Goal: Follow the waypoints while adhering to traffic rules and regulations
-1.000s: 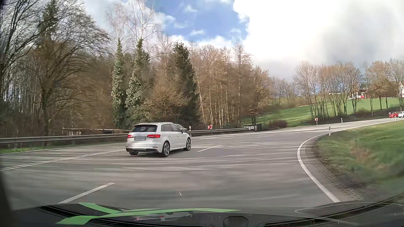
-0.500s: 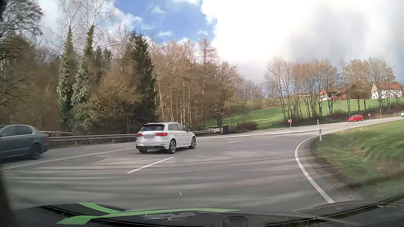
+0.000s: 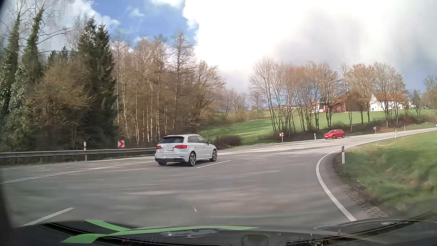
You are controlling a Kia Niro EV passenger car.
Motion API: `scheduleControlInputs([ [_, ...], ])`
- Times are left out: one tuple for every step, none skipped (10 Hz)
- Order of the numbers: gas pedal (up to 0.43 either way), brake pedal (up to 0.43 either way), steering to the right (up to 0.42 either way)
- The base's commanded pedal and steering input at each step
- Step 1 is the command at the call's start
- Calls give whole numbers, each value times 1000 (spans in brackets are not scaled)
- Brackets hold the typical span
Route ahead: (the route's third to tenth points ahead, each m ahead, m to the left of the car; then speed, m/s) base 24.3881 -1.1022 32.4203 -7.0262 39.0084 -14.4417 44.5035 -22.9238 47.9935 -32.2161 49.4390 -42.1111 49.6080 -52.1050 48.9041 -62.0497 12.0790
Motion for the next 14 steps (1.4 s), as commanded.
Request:
scheduleControlInputs([
  [209,0,112],
  [197,0,112],
  [197,0,113],
  [189,0,115],
  [189,0,115],
  [189,0,115],
  [189,0,115],
  [189,0,116],
  [189,0,115],
  [189,0,115],
  [189,0,115],
  [189,0,115],
  [189,0,115],
  [189,0,113],
])
